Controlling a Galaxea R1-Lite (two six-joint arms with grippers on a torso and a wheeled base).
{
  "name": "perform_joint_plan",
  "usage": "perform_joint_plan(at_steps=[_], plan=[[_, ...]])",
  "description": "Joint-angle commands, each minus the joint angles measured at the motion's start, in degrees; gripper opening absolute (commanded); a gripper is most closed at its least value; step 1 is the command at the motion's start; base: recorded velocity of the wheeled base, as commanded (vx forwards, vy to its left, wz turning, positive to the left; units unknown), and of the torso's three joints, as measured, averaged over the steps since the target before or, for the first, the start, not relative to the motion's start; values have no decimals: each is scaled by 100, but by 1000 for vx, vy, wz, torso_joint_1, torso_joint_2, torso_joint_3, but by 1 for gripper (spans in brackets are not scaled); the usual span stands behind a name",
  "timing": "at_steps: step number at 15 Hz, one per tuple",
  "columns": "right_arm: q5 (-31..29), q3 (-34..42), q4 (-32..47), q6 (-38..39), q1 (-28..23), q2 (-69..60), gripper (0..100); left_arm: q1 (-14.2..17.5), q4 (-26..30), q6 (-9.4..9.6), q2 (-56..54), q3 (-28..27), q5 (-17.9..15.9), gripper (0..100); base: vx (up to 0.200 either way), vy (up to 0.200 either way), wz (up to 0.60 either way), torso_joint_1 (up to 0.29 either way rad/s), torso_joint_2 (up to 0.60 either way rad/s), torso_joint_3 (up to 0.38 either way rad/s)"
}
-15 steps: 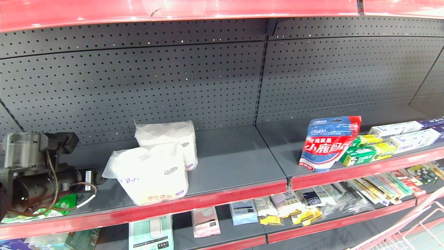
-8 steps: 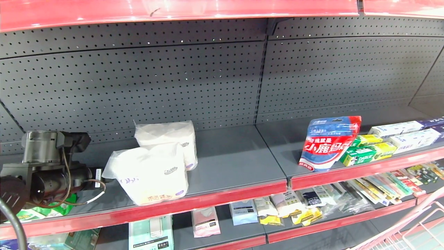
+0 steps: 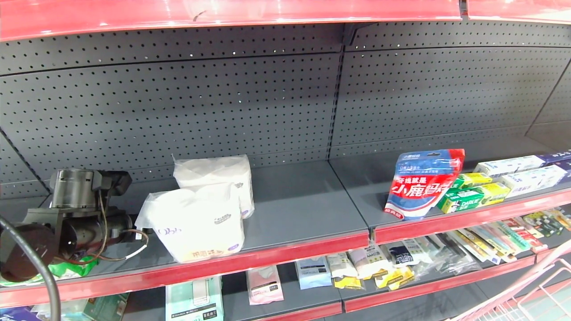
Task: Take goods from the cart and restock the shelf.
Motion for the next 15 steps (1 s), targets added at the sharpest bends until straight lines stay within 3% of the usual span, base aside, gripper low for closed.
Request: perform_joint_plan(at_steps=[1, 15], plan=[[1, 1, -1, -1, 0, 7, 100, -36, -1, -1, 70, -8, -1, 100, 0, 0, 0, 0, 0, 0], [1, 1, -1, -1, 0, 7, 100, -212, 51, -9, 228, -113, -27, 100, 0, 0, 0, 0, 0, 0]])
